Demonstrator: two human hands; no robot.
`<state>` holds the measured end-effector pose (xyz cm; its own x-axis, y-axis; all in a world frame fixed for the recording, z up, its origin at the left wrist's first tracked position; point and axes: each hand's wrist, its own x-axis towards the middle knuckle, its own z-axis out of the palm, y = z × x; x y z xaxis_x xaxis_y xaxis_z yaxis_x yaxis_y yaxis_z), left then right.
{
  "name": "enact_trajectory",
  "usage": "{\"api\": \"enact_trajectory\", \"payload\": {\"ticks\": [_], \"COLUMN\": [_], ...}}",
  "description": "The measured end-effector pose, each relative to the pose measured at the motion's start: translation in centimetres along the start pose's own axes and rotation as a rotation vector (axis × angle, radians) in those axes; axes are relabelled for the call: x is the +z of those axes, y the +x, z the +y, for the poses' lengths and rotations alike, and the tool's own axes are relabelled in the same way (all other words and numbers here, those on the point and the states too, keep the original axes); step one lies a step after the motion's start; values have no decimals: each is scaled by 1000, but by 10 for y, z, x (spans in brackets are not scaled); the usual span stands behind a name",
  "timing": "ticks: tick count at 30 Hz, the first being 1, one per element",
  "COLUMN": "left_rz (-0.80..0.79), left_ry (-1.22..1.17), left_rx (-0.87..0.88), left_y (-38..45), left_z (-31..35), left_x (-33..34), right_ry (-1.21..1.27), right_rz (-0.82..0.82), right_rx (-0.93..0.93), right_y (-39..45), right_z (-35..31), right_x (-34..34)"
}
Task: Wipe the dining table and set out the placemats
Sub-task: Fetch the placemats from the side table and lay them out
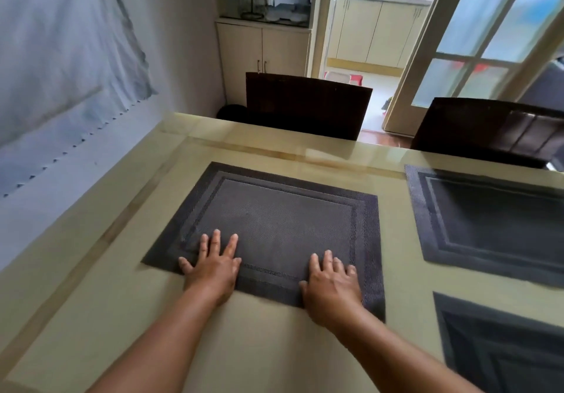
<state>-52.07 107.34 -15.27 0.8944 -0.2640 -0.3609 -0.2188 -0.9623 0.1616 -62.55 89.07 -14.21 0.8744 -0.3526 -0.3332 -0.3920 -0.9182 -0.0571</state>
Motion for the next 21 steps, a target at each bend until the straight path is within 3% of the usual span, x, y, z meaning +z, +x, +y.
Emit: {"api": "enact_trajectory", "payload": {"ticks": [3,21], "left_rz": [12,62], "left_ry": [-9,-57], "left_rx": [-16,7], "left_y": [28,134], "left_z": [6,21], "left_x": [-9,-41], "right_ry": [142,235], "right_rz": [-54,-11], "right_rx": [32,75], "right_y": [25,128], "right_z": [-4,-3], "right_x": [-3,-31]}}
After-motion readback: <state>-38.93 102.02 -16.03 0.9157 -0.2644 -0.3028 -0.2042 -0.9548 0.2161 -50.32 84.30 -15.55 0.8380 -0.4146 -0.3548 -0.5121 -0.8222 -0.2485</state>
